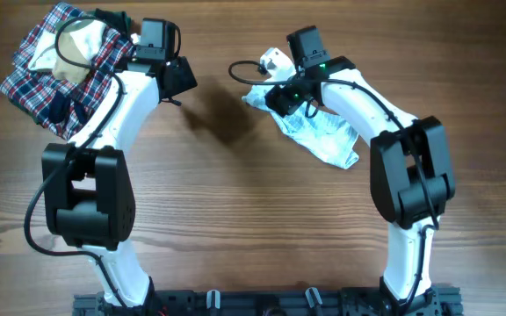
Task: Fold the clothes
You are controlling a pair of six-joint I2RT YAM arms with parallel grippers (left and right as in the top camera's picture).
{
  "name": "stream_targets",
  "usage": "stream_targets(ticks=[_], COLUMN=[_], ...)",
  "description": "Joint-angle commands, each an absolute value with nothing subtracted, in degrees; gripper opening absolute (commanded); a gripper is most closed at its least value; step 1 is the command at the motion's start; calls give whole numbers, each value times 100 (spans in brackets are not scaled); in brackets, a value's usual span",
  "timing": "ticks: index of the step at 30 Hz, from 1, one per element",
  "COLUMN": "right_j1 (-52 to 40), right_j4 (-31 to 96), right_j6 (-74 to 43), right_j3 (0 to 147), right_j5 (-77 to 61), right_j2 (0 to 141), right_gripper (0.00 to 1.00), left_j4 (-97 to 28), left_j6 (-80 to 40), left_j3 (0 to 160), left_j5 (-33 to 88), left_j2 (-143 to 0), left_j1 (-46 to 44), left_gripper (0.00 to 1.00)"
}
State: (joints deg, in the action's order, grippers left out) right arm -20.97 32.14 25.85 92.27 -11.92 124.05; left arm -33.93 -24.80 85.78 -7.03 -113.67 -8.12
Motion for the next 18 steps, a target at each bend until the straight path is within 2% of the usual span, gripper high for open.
stream_targets(ticks=[1,4,10,16,17,18], right_j1=[-2117,-2117,-2117,-2117,-2117,-2117], right_j4=[3218,3216,3186,3057,3048,3050], right_j6=[2679,2679,2655,2506,2504,2504], right_j3=[9247,9247,9247,9247,9247,9247], right_j5=[-1162,-1162,-1085,-943,-943,-943], right_j2=[12693,12733,12733,12733,12733,12733], right_gripper=[67,66,53,51,47,35], left_j4=[-3393,-3393,-3393,-3395,-3398,-3398], left_j6=[-2596,-2596,-2596,-2596,-2596,-2596], left_j3=[8595,8595,8595,8595,8595,8595], left_j5=[-716,-716,-716,-718,-716,-718], left_j2=[-11292,-11292,-11292,-11292,-11292,-11292], left_j1=[-801,-801,-801,-801,-801,-801], left_gripper=[73,74,74,74,74,74])
